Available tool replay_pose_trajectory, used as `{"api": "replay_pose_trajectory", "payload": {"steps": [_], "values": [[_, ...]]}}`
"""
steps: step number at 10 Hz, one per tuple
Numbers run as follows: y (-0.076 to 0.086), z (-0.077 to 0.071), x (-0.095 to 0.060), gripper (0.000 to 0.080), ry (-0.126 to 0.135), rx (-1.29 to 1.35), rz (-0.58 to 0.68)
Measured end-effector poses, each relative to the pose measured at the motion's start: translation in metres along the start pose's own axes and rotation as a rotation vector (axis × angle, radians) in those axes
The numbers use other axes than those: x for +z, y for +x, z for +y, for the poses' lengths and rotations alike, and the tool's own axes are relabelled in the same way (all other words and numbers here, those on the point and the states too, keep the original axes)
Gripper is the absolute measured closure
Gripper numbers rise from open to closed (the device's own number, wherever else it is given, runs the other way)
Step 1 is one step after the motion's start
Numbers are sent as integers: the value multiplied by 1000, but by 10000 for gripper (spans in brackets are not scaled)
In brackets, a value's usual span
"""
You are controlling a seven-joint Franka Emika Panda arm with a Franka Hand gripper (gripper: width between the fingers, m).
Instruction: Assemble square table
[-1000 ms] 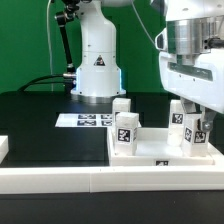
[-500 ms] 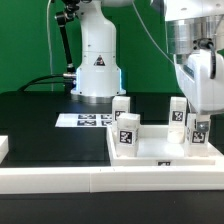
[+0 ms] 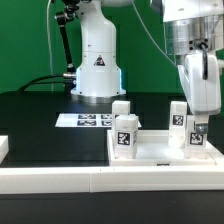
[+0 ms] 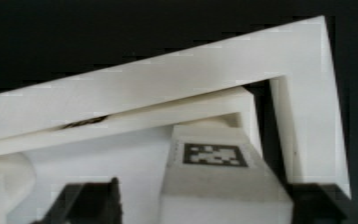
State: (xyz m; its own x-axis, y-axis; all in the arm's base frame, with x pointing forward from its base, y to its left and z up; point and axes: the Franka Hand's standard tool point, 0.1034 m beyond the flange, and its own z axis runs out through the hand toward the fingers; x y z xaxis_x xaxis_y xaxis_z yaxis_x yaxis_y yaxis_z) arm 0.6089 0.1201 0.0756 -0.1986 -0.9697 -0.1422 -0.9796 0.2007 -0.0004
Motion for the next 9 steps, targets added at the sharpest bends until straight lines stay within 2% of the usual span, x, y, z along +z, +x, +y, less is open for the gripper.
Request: {"api": "replay_pose_trajectory", "payload": {"steps": [1,2,3,4,6,9], "values": [[1,-1,-2,228,-21,-60,-4],[3,-2,-4,170,-41,-191,-3],[3,-4,-6,170,-61,-313,-5],[3,-6,-6,154,-51,-352,-5],[4,-5,-5,151,-51,-491,-8],[4,-5,-5,150,-52,-511,-9]]}}
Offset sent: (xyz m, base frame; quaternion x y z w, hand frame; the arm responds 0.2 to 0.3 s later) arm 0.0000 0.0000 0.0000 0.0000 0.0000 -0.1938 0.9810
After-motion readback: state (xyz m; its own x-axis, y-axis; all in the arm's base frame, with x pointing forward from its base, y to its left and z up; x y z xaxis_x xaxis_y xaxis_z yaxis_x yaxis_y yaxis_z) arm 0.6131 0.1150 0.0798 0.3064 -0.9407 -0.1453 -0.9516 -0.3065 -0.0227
